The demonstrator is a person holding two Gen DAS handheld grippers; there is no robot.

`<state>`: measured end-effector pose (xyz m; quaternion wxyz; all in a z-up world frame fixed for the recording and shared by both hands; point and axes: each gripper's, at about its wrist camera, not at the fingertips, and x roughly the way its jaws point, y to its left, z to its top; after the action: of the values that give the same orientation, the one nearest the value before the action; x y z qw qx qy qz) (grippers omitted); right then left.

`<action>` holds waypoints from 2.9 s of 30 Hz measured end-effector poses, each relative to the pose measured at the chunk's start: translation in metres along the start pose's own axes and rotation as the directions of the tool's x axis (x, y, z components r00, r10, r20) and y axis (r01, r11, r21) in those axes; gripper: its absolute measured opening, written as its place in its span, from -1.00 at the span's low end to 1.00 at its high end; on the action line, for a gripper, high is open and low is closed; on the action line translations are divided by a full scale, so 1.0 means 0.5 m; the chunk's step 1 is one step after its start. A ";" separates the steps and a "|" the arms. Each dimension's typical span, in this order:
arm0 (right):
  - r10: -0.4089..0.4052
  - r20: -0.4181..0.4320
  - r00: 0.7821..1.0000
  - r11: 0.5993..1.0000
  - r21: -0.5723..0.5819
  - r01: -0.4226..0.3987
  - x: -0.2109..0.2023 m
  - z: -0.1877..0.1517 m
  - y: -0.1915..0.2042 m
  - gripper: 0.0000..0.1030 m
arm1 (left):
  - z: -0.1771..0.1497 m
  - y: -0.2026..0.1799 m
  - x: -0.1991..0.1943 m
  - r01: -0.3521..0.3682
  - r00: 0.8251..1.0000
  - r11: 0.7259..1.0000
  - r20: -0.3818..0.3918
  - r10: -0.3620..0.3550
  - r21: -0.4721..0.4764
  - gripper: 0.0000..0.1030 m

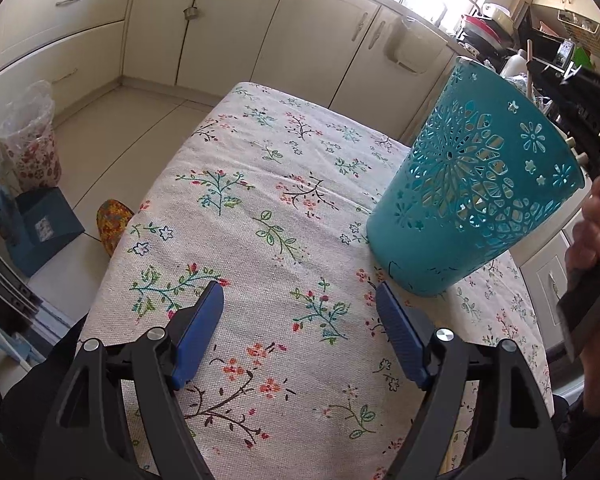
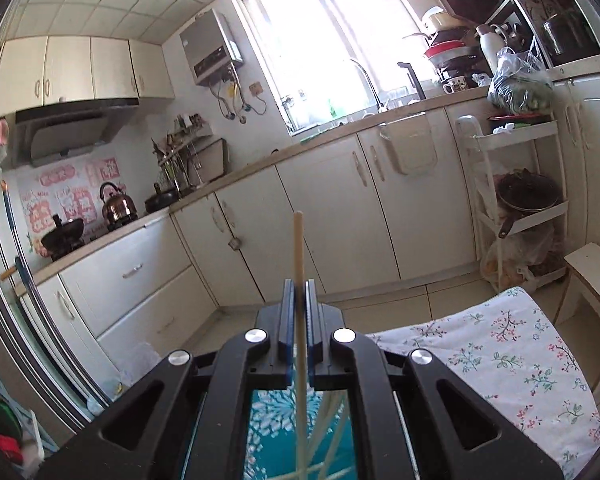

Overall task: Organize utensils
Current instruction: 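Open the right gripper over the basket and move it back to the sticks, then lower the left gripper to the remaining sticks and close it on one, then lift the stick with the left gripper over the basket and open it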

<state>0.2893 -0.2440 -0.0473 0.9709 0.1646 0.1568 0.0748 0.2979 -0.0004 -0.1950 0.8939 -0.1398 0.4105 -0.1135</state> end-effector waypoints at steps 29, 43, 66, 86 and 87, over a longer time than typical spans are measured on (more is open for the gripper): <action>-0.093 -0.413 0.906 0.995 -0.003 0.100 -0.247 -0.311 -0.037 -0.51 | -0.064 -0.064 -0.149 -0.134 0.979 0.984 0.173 0.112 0.119 0.59; -0.103 -0.427 0.899 0.994 -0.080 0.076 -0.253 -0.333 0.005 -0.58 | -0.091 -0.072 -0.200 -0.130 0.976 0.980 0.192 0.100 0.148 0.63; -0.161 -0.520 0.839 0.980 -0.188 0.071 -0.148 -0.358 0.040 -0.77 | -0.093 -0.070 -0.119 -0.112 0.992 0.983 0.072 0.102 0.148 0.63; -0.164 -0.511 0.844 0.985 -0.124 0.116 -0.191 -0.318 -0.091 -0.74 | -0.120 -0.256 0.027 -0.031 0.986 0.902 -0.136 0.099 0.431 -0.89; -0.165 -0.513 0.842 0.985 -0.125 0.117 -0.186 -0.317 -0.091 -0.74 | -0.116 -0.247 0.026 -0.009 0.986 0.913 -0.150 0.076 0.408 -0.90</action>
<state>0.1542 -0.2579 -0.1789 0.9013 0.0829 0.4220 0.0516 0.2508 -0.1290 -0.1982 0.8692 0.0673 0.4525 -0.1876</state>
